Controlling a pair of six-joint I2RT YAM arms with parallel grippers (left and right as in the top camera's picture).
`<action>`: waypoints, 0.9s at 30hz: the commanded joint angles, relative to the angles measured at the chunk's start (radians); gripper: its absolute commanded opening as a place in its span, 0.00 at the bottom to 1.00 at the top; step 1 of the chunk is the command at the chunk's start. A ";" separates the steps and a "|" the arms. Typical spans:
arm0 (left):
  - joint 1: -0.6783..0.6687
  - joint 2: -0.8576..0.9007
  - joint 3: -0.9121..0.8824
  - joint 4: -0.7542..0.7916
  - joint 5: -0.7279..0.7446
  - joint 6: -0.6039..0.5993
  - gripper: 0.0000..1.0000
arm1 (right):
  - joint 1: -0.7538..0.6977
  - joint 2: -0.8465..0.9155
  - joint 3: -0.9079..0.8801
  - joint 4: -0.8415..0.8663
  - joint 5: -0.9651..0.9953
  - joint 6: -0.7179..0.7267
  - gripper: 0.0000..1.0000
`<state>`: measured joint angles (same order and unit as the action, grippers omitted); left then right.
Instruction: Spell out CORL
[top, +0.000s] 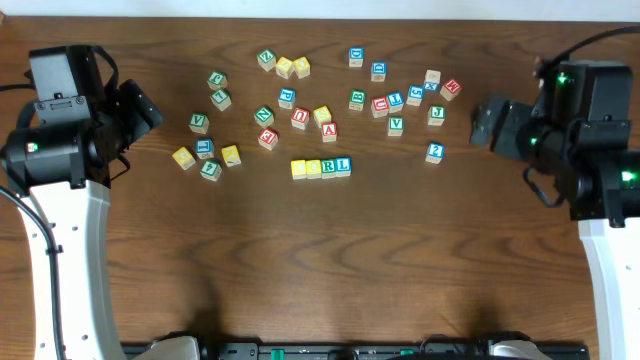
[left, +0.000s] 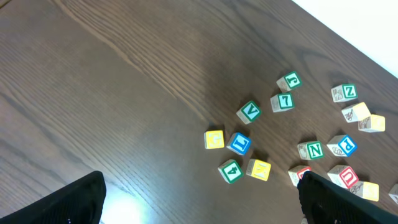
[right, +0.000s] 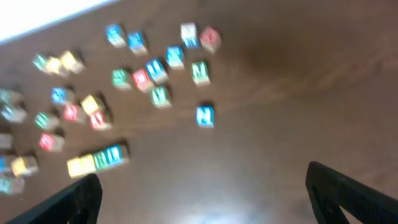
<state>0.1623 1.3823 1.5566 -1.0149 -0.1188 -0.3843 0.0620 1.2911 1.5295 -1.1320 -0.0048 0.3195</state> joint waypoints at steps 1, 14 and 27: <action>0.003 0.004 0.014 -0.002 -0.013 0.014 0.98 | -0.003 0.003 0.003 -0.012 0.053 -0.025 0.99; 0.003 0.004 0.014 -0.002 -0.013 0.014 0.98 | -0.010 -0.354 -0.436 0.461 0.013 -0.165 0.99; 0.003 0.004 0.014 -0.002 -0.013 0.014 0.98 | -0.008 -1.090 -1.316 1.011 0.009 -0.179 0.99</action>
<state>0.1627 1.3842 1.5566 -1.0149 -0.1188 -0.3843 0.0612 0.2890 0.3099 -0.1448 0.0109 0.1516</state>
